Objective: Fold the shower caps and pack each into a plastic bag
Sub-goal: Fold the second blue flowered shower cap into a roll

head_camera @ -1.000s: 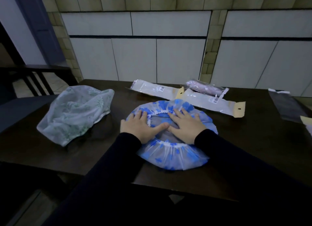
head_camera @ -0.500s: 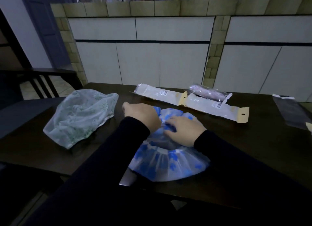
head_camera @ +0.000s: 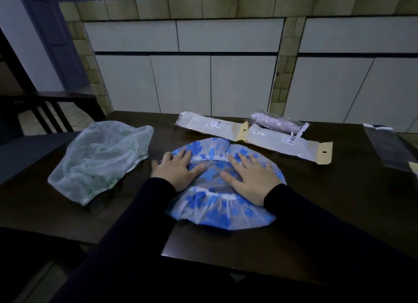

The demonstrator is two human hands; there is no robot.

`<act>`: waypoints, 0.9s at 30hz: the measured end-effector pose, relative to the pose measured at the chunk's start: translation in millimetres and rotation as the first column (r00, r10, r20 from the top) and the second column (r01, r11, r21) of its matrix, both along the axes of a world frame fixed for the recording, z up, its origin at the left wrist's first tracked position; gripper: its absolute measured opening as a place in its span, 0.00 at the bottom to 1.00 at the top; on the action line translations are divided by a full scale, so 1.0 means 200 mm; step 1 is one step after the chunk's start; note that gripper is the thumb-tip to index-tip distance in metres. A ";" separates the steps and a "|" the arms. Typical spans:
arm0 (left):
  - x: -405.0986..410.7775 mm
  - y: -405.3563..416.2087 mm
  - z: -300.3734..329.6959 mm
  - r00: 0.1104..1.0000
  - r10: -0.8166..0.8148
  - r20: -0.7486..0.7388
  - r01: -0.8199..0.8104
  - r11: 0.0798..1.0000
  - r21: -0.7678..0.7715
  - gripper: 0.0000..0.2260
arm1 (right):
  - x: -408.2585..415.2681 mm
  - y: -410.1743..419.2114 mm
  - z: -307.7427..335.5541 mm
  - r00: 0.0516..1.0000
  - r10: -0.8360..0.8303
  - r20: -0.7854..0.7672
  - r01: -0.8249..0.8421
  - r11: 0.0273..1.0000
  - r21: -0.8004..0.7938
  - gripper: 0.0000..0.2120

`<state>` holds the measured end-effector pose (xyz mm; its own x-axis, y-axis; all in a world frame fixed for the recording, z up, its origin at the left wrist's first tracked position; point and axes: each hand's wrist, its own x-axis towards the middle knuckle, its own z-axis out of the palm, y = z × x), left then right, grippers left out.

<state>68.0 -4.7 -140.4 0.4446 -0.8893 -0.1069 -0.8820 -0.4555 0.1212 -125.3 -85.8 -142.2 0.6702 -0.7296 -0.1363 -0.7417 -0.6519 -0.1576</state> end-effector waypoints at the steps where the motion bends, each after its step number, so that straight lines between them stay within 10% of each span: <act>1: 0.02 0.00 -0.02 0.999 0.030 -0.029 -0.030 0.999 -0.014 0.36 | -0.01 -0.01 0.00 1.000 0.017 -0.012 -0.017 1.000 -0.003 0.36; 5: 0.04 -0.01 -0.06 0.995 0.086 -0.055 -0.087 0.996 -0.012 0.46 | -0.02 -0.03 0.01 0.998 0.047 -0.040 -0.047 0.999 -0.007 0.36; 11: -0.12 0.13 0.07 0.999 -0.006 -0.034 0.000 0.984 -0.179 0.35 | -0.04 0.05 0.07 0.991 0.082 0.106 -0.053 0.966 -0.254 0.30; 21: -0.16 0.25 0.04 0.997 -0.046 -0.061 0.049 0.998 0.043 0.53 | -0.12 0.11 0.05 0.980 0.181 -0.077 -0.179 0.983 0.038 0.43; 27: -0.16 0.25 0.05 0.994 -0.040 -0.103 0.041 0.999 0.008 0.52 | -0.22 0.06 0.07 0.880 0.374 0.293 -0.398 0.917 0.022 0.28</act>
<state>35.4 45.6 -129.5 0.3946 -0.9049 -0.1597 -0.8826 -0.4216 0.2079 -168.9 -74.4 -127.6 0.9153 -0.3997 0.0493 -0.3524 -0.8542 -0.3823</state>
